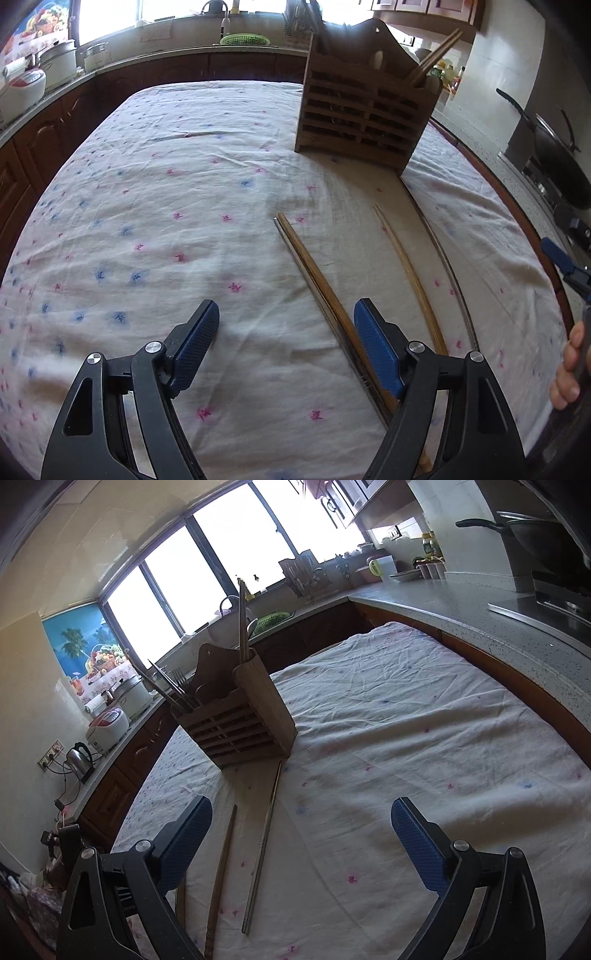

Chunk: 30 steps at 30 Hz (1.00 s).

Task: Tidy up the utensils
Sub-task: 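Move both open tools back over the remaining chopsticks, then close the right tool on a wooden chopstick while the left tool grasps a metal chopstick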

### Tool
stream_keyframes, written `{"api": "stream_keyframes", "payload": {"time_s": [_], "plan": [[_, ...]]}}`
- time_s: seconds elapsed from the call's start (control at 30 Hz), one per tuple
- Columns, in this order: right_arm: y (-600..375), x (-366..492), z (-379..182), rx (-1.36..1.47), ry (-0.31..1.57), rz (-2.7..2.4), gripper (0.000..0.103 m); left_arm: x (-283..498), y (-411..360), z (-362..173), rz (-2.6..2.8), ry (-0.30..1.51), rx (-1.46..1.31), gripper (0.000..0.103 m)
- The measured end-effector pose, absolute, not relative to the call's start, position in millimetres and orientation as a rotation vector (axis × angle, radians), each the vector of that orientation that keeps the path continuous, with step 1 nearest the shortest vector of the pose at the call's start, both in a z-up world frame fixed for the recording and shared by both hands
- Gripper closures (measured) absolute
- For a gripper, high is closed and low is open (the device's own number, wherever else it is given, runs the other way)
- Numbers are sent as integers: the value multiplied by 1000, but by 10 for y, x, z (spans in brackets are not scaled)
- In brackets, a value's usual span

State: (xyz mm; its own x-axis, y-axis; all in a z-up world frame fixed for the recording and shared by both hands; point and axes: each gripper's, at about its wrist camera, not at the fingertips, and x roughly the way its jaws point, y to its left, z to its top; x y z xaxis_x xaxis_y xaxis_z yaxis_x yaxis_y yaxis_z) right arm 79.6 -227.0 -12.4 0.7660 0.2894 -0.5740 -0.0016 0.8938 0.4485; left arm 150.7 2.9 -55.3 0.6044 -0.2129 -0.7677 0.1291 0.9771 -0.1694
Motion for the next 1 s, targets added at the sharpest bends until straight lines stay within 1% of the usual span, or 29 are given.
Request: {"api": "stream_keyframes", "payload": {"time_s": [0.03,0.07,0.1,0.17,0.23,0.33,0.43,0.5,0.53,0.63,0.77,0.9,1.0], "plan": [[-2221,825,-137,432,695,176,7,1519,60,-543,-197,897,-122,32],[-2167,856,-146,416,708,189,11,1531,85,-538,-197,895,-141,34],[-2110,889,-155,401,722,205,14,1552,106,-531,-195,896,-155,39],[-1982,951,-176,372,752,239,29,1606,131,-529,-181,901,-166,47],[-1846,1011,-216,346,785,279,37,1680,137,-542,-177,914,-177,47],[-1668,1095,-300,330,831,317,43,1769,88,-571,-155,915,-140,48],[-1560,1151,-361,322,857,327,45,1811,38,-583,-125,916,-76,54],[-1517,1175,-378,317,870,336,47,1801,49,-589,-120,914,-48,63],[-1496,1181,-381,311,874,339,48,1792,54,-592,-120,913,-32,65],[-1394,1223,-408,281,896,351,50,1802,82,-579,-131,928,-30,65],[-1304,1318,-450,256,913,355,52,1904,151,-534,-209,955,-187,65],[-1330,1381,-457,266,915,342,52,1980,35,-566,-168,953,-118,69],[-1371,1395,-451,272,916,332,52,1961,-33,-575,-156,945,-59,69]]}}
